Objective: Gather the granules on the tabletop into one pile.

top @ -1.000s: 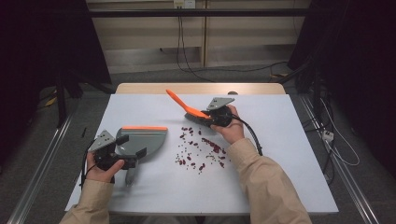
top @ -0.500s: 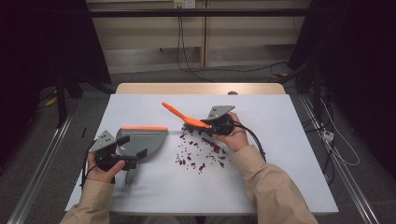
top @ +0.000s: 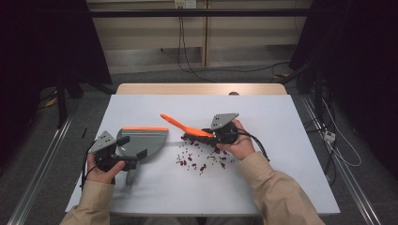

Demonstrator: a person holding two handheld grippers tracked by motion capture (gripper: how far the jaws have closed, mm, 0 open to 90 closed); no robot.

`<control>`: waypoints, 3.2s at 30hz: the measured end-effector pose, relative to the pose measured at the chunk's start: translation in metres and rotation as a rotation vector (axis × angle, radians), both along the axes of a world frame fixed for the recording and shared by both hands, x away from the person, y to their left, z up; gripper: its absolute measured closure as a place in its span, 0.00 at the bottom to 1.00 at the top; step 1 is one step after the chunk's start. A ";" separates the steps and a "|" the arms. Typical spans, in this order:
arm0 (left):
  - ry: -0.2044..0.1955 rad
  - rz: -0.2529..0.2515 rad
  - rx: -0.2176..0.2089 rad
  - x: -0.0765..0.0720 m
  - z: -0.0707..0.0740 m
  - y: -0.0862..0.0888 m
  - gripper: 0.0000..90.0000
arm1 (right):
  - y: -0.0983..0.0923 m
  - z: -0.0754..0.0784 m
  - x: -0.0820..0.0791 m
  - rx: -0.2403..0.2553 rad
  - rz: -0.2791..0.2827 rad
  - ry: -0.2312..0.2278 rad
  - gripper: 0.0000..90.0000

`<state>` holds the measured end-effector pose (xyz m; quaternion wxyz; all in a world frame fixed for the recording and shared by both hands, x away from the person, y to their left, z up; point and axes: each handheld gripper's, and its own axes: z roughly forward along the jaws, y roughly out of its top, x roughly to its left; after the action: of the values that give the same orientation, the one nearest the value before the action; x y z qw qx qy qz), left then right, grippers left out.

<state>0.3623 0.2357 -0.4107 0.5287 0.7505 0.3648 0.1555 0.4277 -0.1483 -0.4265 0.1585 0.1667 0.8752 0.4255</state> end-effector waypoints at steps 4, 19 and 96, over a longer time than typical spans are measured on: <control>-0.001 0.000 0.002 0.000 0.000 0.000 0.07 | -0.001 0.001 -0.007 -0.003 0.012 0.000 0.79; 0.006 -0.007 0.003 0.001 0.000 -0.001 0.07 | -0.001 0.014 0.024 0.058 -0.035 -0.048 0.79; 0.023 -0.005 0.018 0.004 -0.006 0.000 0.07 | -0.004 0.018 -0.020 0.153 -0.036 -0.004 0.79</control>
<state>0.3660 0.2353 -0.4162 0.5180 0.7579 0.3676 0.1490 0.4074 -0.1523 -0.4084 0.1546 0.1935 0.8367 0.4885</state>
